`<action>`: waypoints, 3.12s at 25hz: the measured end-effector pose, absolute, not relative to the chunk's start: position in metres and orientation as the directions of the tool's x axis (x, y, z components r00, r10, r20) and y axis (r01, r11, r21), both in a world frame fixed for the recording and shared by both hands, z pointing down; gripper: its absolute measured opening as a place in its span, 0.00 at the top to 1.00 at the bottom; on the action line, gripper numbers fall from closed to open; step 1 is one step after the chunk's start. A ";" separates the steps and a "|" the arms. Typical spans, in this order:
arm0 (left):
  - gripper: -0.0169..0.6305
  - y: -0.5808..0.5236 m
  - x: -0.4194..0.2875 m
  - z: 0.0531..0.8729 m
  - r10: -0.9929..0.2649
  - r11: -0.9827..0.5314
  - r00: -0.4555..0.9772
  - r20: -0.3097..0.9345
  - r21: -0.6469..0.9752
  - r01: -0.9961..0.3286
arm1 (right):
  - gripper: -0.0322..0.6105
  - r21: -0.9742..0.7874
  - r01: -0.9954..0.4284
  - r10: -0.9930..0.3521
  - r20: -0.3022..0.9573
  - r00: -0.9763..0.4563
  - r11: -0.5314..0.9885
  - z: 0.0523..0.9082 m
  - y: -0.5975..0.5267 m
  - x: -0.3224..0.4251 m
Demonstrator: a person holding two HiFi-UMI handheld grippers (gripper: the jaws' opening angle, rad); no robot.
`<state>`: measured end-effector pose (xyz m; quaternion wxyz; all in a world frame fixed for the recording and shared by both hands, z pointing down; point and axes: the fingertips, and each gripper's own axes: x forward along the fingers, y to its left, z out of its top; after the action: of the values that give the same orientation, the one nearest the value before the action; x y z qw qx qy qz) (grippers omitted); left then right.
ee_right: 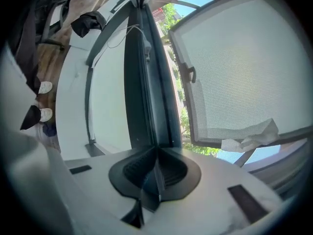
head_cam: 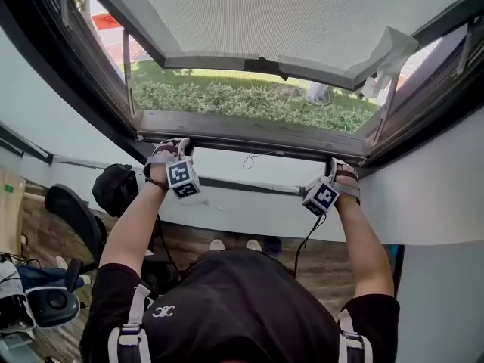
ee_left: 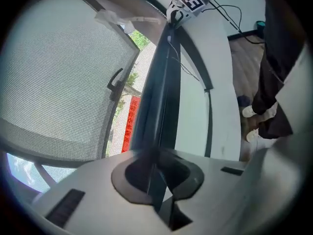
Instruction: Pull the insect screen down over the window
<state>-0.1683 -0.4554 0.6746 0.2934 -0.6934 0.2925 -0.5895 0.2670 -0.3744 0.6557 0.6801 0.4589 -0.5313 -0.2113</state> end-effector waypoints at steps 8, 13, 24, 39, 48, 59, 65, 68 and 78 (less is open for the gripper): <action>0.93 -0.463 -0.161 0.628 -0.841 -0.534 0.176 0.511 -0.836 -0.125 | 0.90 0.924 -0.176 -0.848 0.381 0.368 0.338 0.619 -0.386 0.273; 0.94 -0.461 -0.163 0.630 -0.758 -0.644 0.178 0.627 -0.763 -0.054 | 0.90 0.868 -0.190 -0.812 0.496 0.308 0.458 0.618 -0.392 0.267; 0.95 -0.465 -0.171 0.671 -0.715 -0.697 0.097 0.692 -0.717 -0.024 | 0.92 0.789 -0.160 -0.708 0.605 0.365 0.593 0.657 -0.385 0.264; 0.94 -0.457 -0.170 0.669 -0.630 -0.776 0.110 0.769 -0.630 -0.032 | 0.91 0.743 -0.151 -0.655 0.652 0.381 0.652 0.649 -0.380 0.262; 0.94 -0.470 -0.167 0.671 -0.653 -0.754 0.107 0.749 -0.657 -0.002 | 0.92 0.728 -0.132 -0.636 0.660 0.400 0.673 0.653 -0.387 0.263; 0.94 -0.466 -0.166 0.670 -0.711 -0.701 0.116 0.694 -0.712 -0.040 | 0.91 0.802 -0.137 -0.697 0.578 0.425 0.582 0.654 -0.388 0.267; 0.88 -0.458 -0.166 0.672 -0.682 -0.730 0.164 0.712 -0.673 -0.114 | 0.87 0.769 -0.244 -0.682 0.637 0.359 0.591 0.650 -0.382 0.264; 0.72 -0.449 -0.160 0.663 -0.652 -0.757 0.241 0.719 -0.598 -0.263 | 0.69 0.732 -0.355 -0.677 0.678 0.287 0.582 0.647 -0.375 0.259; 0.97 -0.406 -0.141 0.533 -0.801 -0.549 0.523 0.290 -0.009 -0.836 | 0.94 0.220 -0.952 -0.938 0.319 -0.135 0.212 0.527 -0.349 0.178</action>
<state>-0.1411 -0.4061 0.5329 -0.0657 -0.8702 0.4703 -0.1312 0.1781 -0.3487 0.5273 0.1971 0.6275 -0.7530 0.0179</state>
